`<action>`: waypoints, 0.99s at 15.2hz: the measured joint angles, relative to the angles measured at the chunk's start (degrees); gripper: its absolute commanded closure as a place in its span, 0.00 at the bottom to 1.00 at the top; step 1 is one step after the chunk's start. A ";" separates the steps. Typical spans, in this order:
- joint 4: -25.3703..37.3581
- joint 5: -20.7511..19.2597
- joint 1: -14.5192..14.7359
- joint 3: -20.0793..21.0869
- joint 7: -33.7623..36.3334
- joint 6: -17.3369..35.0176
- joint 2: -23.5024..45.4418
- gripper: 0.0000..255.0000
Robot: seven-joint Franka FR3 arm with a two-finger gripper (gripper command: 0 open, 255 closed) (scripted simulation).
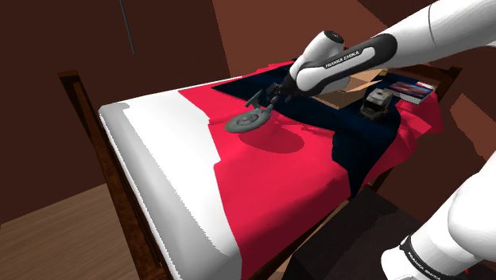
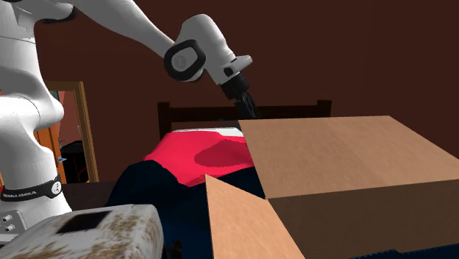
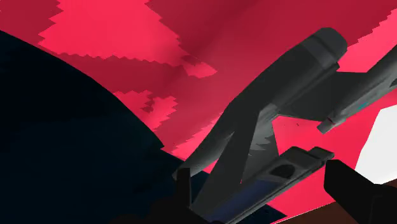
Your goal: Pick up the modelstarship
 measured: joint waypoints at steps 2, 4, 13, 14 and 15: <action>3.48 0.01 0.20 -0.09 1.38 2.56 4.06 0.00; 5.27 0.41 0.08 -0.13 1.78 4.53 6.48 0.00; 5.50 1.76 -0.74 0.47 0.79 12.88 10.31 1.00; 5.15 2.08 -1.07 0.78 0.34 15.31 10.64 1.00; 4.85 2.02 -0.92 0.67 0.42 14.78 10.74 1.00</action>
